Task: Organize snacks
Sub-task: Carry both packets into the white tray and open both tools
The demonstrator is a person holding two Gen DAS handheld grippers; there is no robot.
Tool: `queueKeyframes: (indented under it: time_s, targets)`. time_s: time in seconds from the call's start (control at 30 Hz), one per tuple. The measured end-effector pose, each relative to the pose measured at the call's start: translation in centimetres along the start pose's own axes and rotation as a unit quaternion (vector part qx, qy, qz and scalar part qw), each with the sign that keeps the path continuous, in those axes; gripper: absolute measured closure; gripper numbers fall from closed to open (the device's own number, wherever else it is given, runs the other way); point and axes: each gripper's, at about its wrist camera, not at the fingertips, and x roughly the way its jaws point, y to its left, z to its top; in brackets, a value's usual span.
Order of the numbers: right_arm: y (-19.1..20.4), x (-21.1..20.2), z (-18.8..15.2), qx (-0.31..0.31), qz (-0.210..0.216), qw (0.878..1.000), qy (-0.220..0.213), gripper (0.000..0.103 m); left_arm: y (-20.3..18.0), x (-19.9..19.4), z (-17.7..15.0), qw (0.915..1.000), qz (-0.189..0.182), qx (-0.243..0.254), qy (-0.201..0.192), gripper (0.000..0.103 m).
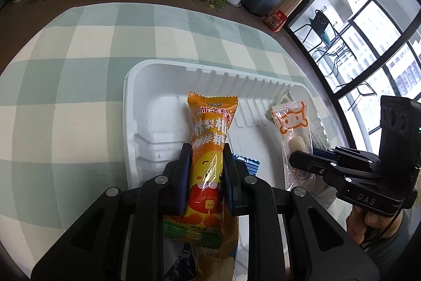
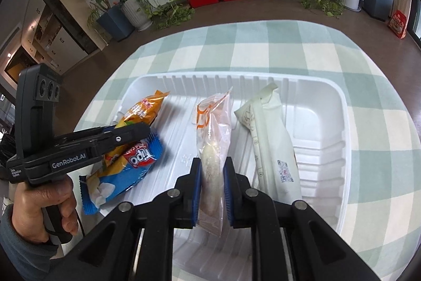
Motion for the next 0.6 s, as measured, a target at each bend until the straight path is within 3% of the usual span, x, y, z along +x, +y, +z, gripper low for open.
queueKeyframes:
  time_s: [0.6]
  targets:
    - [0.5,0.9,-0.7,-0.003,-0.010,1.000,0.008,0.085,-1.6,0.5,-1.2,0.9995,0.029,0.016,0.002,0.083]
